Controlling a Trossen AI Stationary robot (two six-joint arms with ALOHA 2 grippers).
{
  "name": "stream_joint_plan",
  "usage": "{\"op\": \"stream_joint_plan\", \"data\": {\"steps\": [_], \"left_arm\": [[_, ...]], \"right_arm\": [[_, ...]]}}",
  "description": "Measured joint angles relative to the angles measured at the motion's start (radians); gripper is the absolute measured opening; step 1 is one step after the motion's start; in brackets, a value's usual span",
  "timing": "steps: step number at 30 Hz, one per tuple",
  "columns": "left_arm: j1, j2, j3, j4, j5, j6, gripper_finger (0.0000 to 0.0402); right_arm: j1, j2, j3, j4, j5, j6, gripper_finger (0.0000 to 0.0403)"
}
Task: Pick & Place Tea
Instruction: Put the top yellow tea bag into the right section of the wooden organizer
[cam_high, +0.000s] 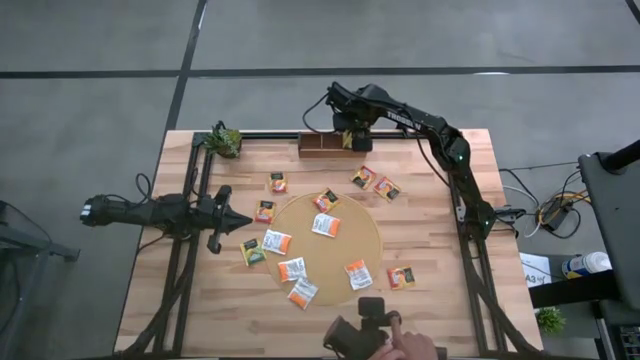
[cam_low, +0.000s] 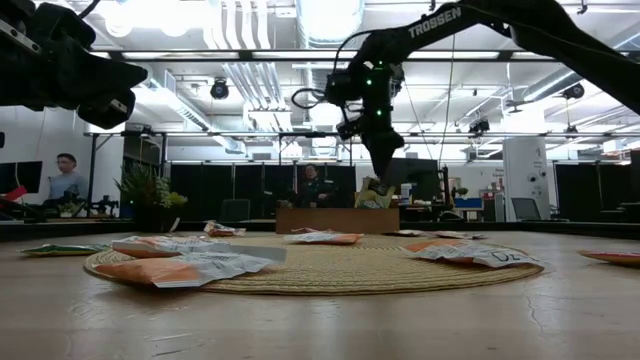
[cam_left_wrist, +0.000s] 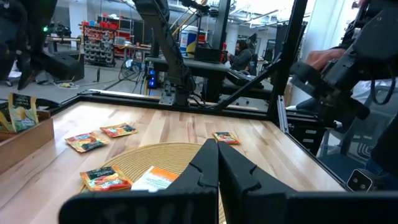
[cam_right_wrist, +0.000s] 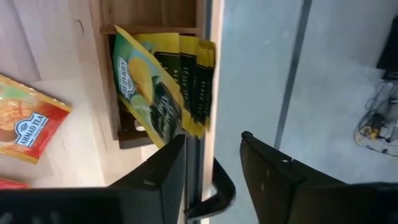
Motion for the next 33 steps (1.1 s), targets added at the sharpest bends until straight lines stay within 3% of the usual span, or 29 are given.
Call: {"op": "stream_joint_plan", "data": {"steps": [12,17,22,25,33], "left_arm": [[0.0,0.0,0.0,0.0,0.0,0.0,0.0],[0.0,0.0,0.0,0.0,0.0,0.0,0.0],[0.0,0.0,0.0,0.0,0.0,0.0,0.0],[0.0,0.0,0.0,0.0,0.0,0.0,0.0],[0.0,0.0,0.0,0.0,0.0,0.0,0.0]], "right_arm": [[0.028,-0.055,0.0,-0.004,-0.014,0.083,0.014],[0.052,-0.081,0.0,-0.011,-0.182,0.09,0.0119],[0.062,-0.089,0.0,-0.01,-0.339,0.099,0.0066],[0.059,-0.089,-0.008,-0.009,-0.342,0.102,0.0021],[0.038,-0.084,-0.087,-0.009,-0.289,0.191,0.0008]]}}
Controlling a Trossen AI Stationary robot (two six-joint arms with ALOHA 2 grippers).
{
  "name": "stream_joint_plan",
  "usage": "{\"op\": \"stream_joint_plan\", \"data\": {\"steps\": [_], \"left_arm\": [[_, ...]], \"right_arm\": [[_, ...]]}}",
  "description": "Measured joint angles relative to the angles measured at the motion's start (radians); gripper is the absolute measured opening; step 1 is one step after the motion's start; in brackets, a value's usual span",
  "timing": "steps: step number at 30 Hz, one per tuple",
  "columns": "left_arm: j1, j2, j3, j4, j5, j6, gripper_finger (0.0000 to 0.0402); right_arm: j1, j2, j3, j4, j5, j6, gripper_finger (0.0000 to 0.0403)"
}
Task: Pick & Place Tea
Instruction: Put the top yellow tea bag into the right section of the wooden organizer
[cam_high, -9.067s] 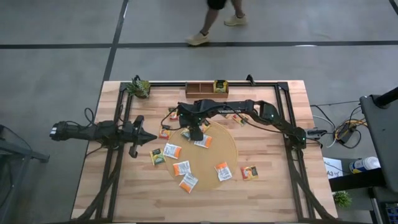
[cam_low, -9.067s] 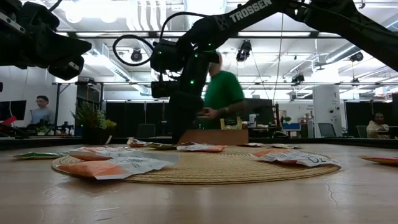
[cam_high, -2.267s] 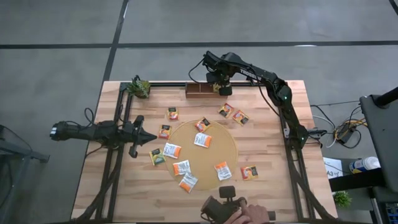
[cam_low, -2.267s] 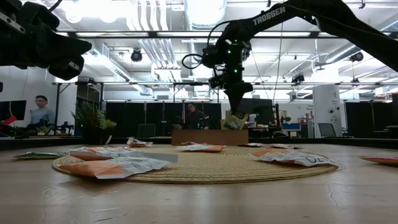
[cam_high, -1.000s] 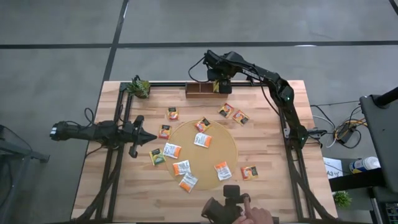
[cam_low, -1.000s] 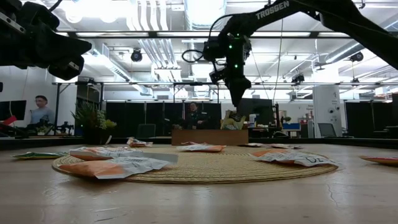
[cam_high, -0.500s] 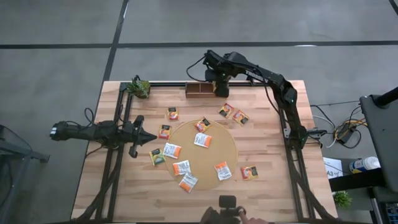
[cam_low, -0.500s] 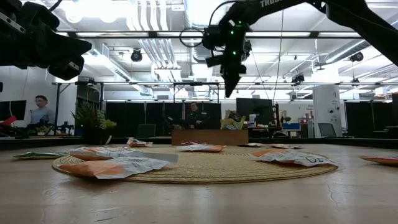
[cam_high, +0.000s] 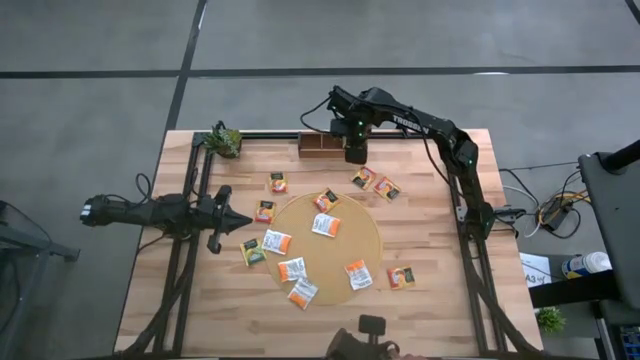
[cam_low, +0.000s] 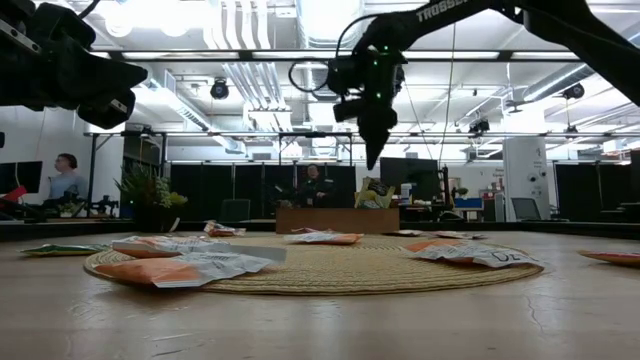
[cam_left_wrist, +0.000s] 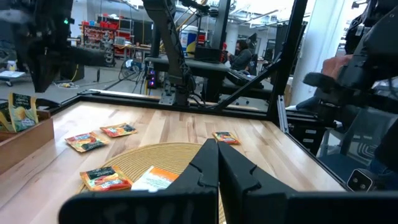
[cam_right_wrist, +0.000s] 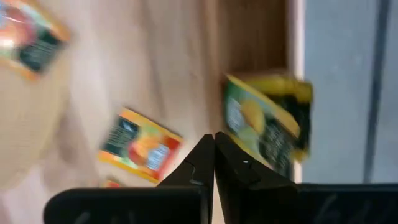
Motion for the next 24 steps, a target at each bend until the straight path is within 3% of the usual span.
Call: {"op": "stream_joint_plan", "data": {"steps": [4,24], "left_arm": [[0.0,0.0,0.0,0.0,0.0,0.0,0.0],[0.0,0.0,0.0,0.0,0.0,0.0,0.0]], "right_arm": [[-0.008,0.0,-0.026,0.003,0.101,0.022,0.0008],[-0.055,0.003,-0.167,0.163,0.05,-0.058,0.0008]]}}
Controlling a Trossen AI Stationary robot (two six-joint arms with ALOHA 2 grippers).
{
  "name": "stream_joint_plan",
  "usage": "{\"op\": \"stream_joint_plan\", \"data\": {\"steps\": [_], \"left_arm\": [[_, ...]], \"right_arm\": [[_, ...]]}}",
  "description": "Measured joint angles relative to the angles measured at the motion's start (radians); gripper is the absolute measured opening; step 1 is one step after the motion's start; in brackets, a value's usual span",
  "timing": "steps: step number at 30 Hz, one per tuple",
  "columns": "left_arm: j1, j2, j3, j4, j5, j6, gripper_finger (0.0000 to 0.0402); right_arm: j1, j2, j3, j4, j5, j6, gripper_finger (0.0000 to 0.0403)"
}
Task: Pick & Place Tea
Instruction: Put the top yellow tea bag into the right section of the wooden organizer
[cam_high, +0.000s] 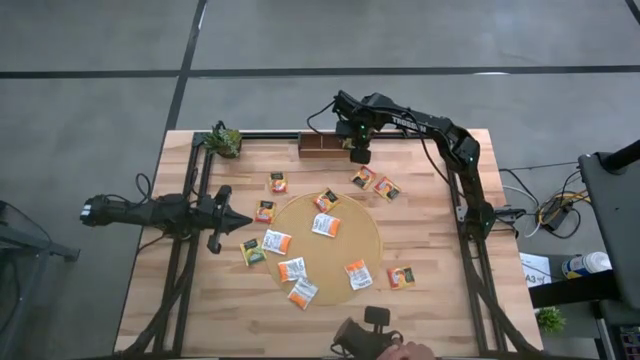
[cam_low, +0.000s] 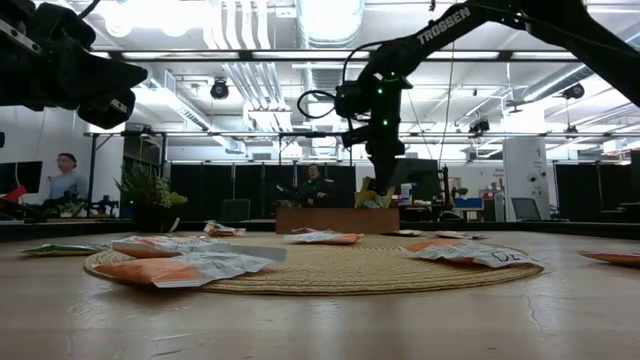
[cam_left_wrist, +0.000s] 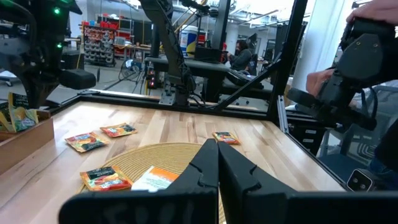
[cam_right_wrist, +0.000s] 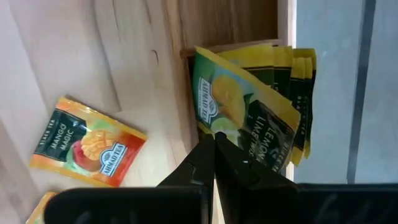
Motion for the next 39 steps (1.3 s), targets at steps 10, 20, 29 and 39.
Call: {"op": "stream_joint_plan", "data": {"steps": [10,20,29,39], "left_arm": [[0.0,0.0,0.0,0.0,0.0,0.0,0.0],[0.0,0.0,0.0,0.0,0.0,0.0,0.0],[0.0,0.0,0.0,0.0,0.0,0.0,0.0],[0.0,0.0,0.0,0.0,0.0,0.0,0.0]], "right_arm": [[-0.007,0.0,-0.06,0.077,-0.003,-0.021,0.0008],[-0.012,0.0,-0.062,0.127,0.044,-0.014,0.0008],[-0.011,0.0,-0.062,0.127,0.097,-0.066,0.0008],[-0.008,-0.016,-0.062,0.063,0.08,-0.102,0.0008]]}}
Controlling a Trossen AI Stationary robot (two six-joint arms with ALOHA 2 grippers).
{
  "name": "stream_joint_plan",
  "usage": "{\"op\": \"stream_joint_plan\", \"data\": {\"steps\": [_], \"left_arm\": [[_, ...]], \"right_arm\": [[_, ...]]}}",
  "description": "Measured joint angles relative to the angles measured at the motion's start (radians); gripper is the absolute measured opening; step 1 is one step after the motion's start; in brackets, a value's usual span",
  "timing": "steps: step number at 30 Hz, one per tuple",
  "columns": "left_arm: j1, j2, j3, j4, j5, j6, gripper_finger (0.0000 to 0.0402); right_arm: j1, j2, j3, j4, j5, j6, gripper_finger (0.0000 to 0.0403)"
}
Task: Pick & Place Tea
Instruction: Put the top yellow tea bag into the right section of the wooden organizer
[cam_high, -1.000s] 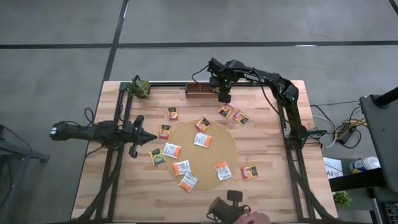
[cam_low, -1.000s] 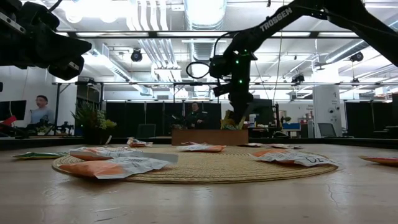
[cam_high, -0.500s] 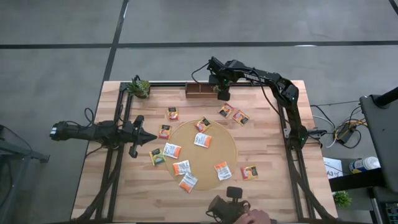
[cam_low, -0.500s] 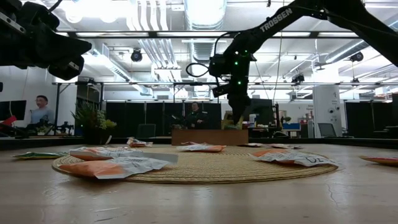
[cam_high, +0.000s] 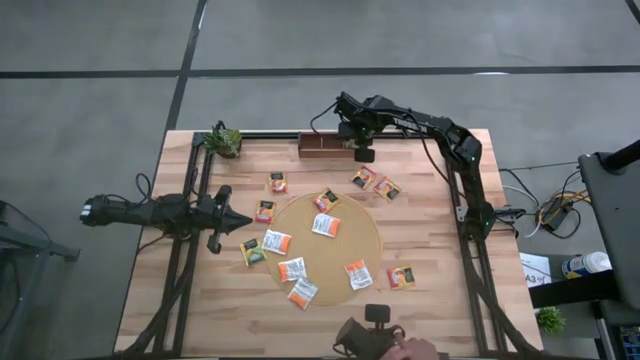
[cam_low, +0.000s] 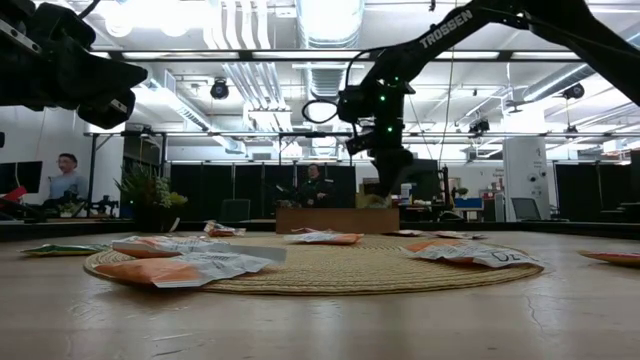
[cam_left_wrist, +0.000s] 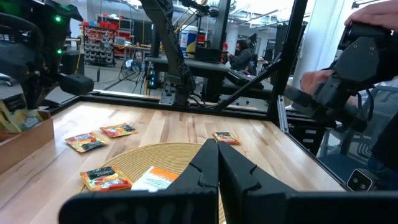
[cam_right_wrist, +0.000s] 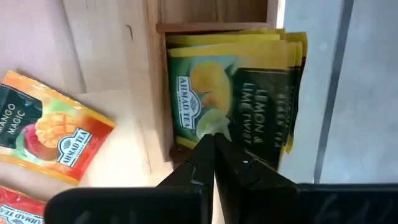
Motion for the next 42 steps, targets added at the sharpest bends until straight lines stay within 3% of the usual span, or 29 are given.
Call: {"op": "stream_joint_plan", "data": {"steps": [5,11,21,26,30,37,42], "left_arm": [[0.0,0.0,0.0,0.0,0.0,0.0,0.0],[0.0,0.0,0.0,0.0,0.0,0.0,0.0],[0.0,0.0,0.0,0.0,0.0,0.0,0.0],[0.0,0.0,0.0,0.0,0.0,0.0,0.0],[0.0,0.0,0.0,0.0,0.0,0.0,0.0],[0.0,0.0,0.0,0.0,0.0,0.0,0.0],[0.0,0.0,0.0,0.0,0.0,0.0,0.0]], "right_arm": [[0.002,-0.013,0.0,-0.003,-0.013,0.0,0.0008],[0.003,-0.021,0.0,-0.01,-0.174,0.009,0.0008],[0.024,-0.079,0.0,-0.006,-0.176,0.046,0.0008],[0.042,-0.134,0.0,0.051,-0.074,0.041,0.0008],[0.041,-0.156,-0.015,0.161,-0.062,0.038,0.0008],[0.057,-0.152,-0.096,0.251,0.032,-0.034,0.0008],[0.072,-0.154,-0.181,0.37,0.157,-0.075,0.0008]]}}
